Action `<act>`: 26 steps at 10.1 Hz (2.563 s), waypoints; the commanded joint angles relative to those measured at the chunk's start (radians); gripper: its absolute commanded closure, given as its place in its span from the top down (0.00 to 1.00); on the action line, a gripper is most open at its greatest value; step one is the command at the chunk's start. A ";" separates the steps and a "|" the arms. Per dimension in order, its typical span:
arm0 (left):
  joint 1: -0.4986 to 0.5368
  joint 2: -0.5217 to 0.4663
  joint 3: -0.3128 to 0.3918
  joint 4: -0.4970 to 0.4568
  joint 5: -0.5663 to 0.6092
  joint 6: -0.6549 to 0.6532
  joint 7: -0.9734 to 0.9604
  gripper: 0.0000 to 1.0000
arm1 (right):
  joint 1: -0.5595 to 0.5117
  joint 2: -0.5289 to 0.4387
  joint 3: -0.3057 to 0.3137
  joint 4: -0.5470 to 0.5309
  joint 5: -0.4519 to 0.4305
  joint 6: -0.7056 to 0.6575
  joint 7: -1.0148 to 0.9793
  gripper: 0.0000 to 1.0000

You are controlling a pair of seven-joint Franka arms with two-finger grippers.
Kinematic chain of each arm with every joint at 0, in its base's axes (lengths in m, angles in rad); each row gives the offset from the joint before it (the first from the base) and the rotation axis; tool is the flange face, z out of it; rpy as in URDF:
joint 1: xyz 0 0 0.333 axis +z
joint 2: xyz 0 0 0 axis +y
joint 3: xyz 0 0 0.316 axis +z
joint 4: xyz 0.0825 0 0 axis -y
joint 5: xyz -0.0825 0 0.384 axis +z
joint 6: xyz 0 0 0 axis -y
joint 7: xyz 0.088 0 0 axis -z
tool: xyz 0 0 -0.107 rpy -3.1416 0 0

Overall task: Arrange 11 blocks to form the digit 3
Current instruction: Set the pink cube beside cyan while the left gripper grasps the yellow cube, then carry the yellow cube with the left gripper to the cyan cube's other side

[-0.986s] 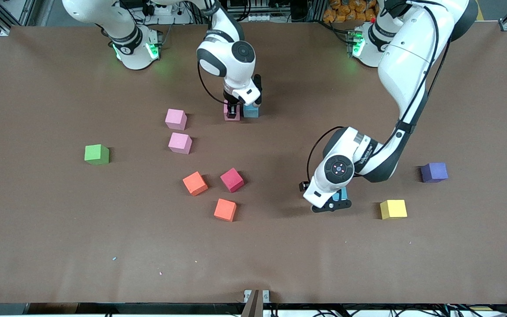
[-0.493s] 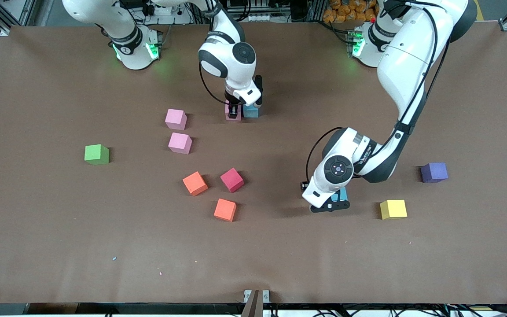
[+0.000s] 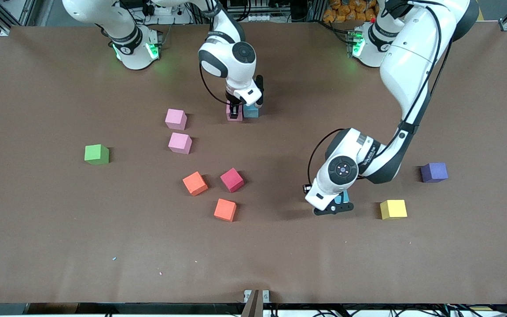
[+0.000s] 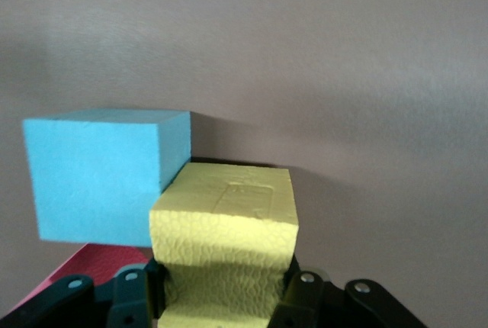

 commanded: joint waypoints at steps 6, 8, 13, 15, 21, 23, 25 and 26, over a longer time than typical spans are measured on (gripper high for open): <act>0.009 -0.158 -0.127 -0.137 -0.062 -0.071 -0.804 0.00 | 0.027 0.026 -0.005 0.011 0.017 0.008 0.020 0.00; 0.009 -0.219 -0.136 -0.216 -0.062 -0.051 -0.991 0.00 | 0.027 0.026 -0.003 0.009 0.017 0.008 0.020 0.00; 0.010 -0.316 -0.194 -0.500 -0.066 0.238 -1.539 0.00 | 0.029 0.021 0.003 -0.006 0.017 0.013 0.020 0.00; 0.003 -0.322 -0.205 -0.538 -0.066 0.267 -1.611 0.00 | 0.029 0.020 0.005 -0.018 0.019 0.037 0.022 0.00; 0.002 -0.330 -0.273 -0.569 -0.066 0.275 -1.797 0.00 | 0.027 0.007 0.005 -0.047 0.017 0.039 0.019 0.00; 0.001 -0.329 -0.273 -0.569 -0.066 0.275 -1.809 0.00 | 0.025 -0.009 0.006 -0.066 0.019 0.051 0.020 0.00; -0.010 -0.322 -0.273 -0.575 -0.066 0.275 -1.826 0.00 | 0.027 -0.011 0.011 -0.069 0.019 0.051 0.023 0.00; -0.019 -0.316 -0.276 -0.578 -0.066 0.275 -1.829 0.00 | 0.027 -0.011 0.011 -0.069 0.019 0.051 0.023 0.00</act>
